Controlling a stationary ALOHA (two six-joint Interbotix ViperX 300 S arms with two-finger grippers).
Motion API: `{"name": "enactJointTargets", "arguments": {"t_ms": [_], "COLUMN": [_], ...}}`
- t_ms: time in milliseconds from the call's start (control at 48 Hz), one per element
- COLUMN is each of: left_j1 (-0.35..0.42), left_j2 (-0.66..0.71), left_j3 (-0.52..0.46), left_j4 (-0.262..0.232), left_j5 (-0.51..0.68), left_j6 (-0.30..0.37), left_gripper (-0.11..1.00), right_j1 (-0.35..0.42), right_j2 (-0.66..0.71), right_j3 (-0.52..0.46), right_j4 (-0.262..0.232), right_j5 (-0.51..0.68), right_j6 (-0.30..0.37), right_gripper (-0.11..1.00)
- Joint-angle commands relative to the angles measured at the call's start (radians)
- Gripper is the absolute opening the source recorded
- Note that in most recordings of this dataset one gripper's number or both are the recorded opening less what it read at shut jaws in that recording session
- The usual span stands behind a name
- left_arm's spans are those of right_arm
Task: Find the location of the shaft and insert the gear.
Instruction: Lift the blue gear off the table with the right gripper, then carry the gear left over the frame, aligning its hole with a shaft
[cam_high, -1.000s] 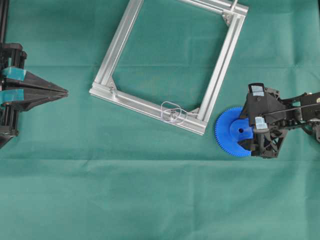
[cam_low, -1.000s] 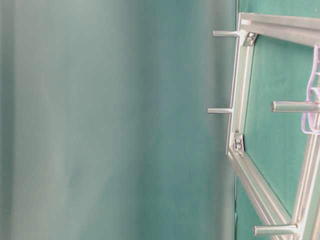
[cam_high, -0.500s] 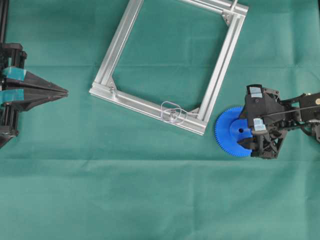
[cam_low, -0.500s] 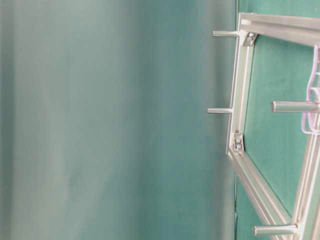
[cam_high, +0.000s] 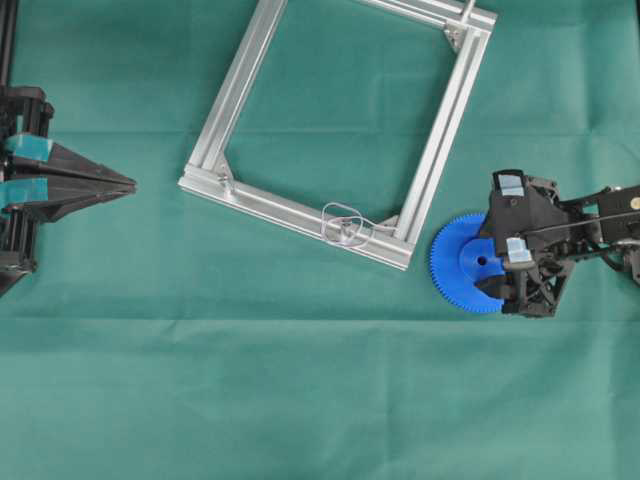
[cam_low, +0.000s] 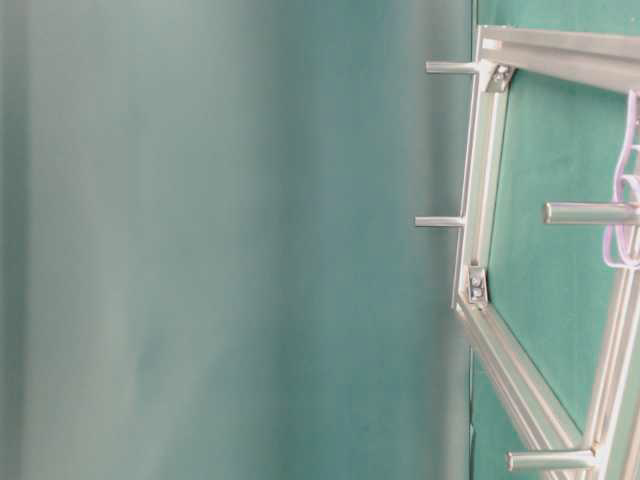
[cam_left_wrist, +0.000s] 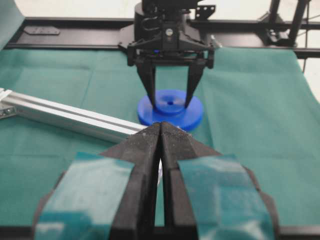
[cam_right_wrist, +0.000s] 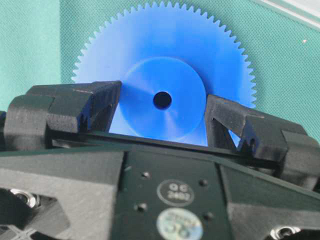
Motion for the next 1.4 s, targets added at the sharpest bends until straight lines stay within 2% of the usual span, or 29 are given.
{"name": "enactJointTargets", "arguments": {"t_ms": [0,250,646,813,1125,1376], "left_j1": [0.0,0.0,0.002,0.002,0.002,0.002], "left_j2": [0.009,0.006,0.006,0.003,0.005,0.006], "left_j3": [-0.023,-0.026,-0.026,-0.026,-0.026,-0.026], "left_j4": [-0.003,-0.003,-0.003,-0.003,-0.003,-0.005], "left_j5": [-0.003,0.0,0.003,0.006,0.014,0.017], "left_j6": [0.0,-0.002,-0.003,-0.003,-0.003,-0.003], "left_gripper": [0.01,0.01,0.01,0.01,0.01,0.01], "right_j1": [0.0,0.0,0.0,0.0,-0.005,-0.044], "right_j2": [-0.015,-0.095,-0.192,-0.201,-0.178,-0.087], "right_j3": [-0.012,-0.041,-0.179,-0.225,-0.25,-0.327], "right_j4": [-0.005,-0.021,-0.025,-0.025,-0.071,-0.104], "right_j5": [0.005,0.04,0.27,0.33,0.255,0.244], "right_j6": [0.0,0.0,0.006,0.006,0.006,0.0], "right_gripper": [0.69,0.69,0.69,0.69,0.69,0.69]}}
